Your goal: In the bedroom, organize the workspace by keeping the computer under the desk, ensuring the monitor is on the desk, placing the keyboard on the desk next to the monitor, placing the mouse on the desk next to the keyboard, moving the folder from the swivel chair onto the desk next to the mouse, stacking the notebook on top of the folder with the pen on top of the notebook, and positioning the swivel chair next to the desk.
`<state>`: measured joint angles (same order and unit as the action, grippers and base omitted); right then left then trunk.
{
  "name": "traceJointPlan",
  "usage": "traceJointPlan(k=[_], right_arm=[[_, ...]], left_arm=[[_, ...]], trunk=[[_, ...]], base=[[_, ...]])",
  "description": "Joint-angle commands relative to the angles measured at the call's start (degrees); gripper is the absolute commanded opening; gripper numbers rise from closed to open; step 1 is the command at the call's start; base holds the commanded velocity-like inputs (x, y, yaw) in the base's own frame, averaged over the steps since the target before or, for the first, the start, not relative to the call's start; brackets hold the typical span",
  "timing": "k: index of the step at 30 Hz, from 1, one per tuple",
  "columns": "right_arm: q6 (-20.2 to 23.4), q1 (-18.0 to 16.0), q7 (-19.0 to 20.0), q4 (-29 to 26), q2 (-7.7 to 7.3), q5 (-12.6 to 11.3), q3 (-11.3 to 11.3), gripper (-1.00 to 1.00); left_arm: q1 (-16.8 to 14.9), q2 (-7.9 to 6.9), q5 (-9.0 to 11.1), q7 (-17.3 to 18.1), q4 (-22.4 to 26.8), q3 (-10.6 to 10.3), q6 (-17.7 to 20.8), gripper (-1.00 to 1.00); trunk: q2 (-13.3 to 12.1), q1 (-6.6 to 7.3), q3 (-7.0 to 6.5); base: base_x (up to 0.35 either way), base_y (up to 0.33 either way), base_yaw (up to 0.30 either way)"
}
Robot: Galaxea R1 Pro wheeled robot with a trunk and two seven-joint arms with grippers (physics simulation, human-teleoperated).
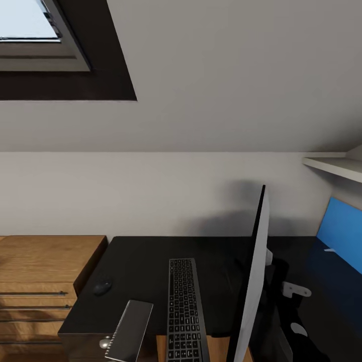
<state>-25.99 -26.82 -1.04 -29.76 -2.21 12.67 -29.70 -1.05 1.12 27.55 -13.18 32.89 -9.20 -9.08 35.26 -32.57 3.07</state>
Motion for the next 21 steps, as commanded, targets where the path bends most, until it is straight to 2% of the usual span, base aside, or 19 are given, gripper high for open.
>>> traceJointPlan(k=[1,16,17,21], right_arm=[[-0.21,-0.08,-0.11,0.06,0.02,0.60,-0.27,1.00],[-0.21,-0.09,-0.11,0.05,0.01,0.60,-0.27,1.00],[-0.21,-0.09,-0.11,0.05,-0.02,0.60,-0.27,-1.00],[-0.21,-0.08,-0.11,0.05,-0.20,0.54,-0.32,-1.00]], left_arm=[[-0.07,-0.06,0.61,-0.47,-0.01,-0.47,-0.32,1.00],[-0.01,-0.06,0.59,-0.52,-0.02,-0.47,-0.32,1.00],[-0.02,-0.06,0.58,-0.52,-0.02,-0.47,-0.32,1.00],[-0.03,-0.06,0.57,-0.53,-0.02,-0.54,-0.32,1.00]], trunk=[[0.09,-0.02,0.11],[0.09,-0.02,0.11],[0.09,-0.02,0.11],[0.09,-0.02,0.11]], base=[[0.007,0.000,0.000],[0.001,0.000,0.000],[0.000,0.000,0.000],[0.000,0.000,0.000]])
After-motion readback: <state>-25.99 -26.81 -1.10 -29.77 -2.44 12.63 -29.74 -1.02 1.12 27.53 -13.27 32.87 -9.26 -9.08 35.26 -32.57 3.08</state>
